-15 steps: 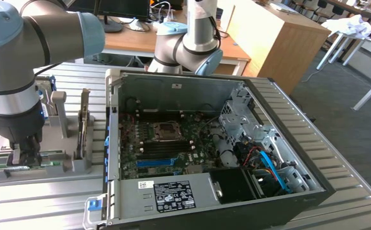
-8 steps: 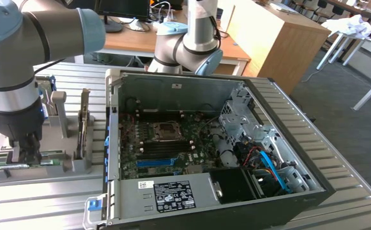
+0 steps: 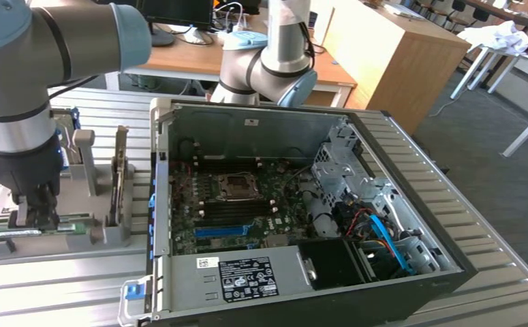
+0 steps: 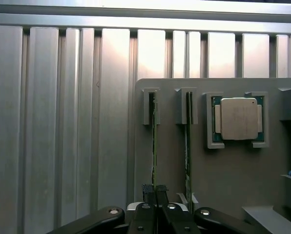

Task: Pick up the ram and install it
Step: 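Pick up the ram and move it above insertion slot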

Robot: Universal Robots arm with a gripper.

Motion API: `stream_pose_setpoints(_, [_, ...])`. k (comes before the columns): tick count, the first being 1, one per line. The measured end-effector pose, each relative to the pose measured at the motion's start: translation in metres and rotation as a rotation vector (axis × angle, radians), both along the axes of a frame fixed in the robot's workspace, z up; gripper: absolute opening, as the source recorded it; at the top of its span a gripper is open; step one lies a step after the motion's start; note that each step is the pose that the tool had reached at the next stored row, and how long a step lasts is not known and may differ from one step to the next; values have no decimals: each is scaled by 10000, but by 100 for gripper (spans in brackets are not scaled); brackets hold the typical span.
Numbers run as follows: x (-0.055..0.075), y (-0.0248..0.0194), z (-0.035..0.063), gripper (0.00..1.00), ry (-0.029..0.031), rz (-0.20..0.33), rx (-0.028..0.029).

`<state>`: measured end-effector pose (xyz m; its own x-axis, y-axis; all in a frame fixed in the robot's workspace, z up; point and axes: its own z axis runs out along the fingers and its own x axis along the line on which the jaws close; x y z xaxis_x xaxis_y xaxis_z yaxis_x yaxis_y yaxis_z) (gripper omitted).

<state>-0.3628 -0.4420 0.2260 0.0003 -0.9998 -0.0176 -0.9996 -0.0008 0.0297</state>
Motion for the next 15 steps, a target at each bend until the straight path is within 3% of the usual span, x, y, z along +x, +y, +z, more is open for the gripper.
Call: stream_pose_setpoints(15, [24,0,220,12,1,0,0])
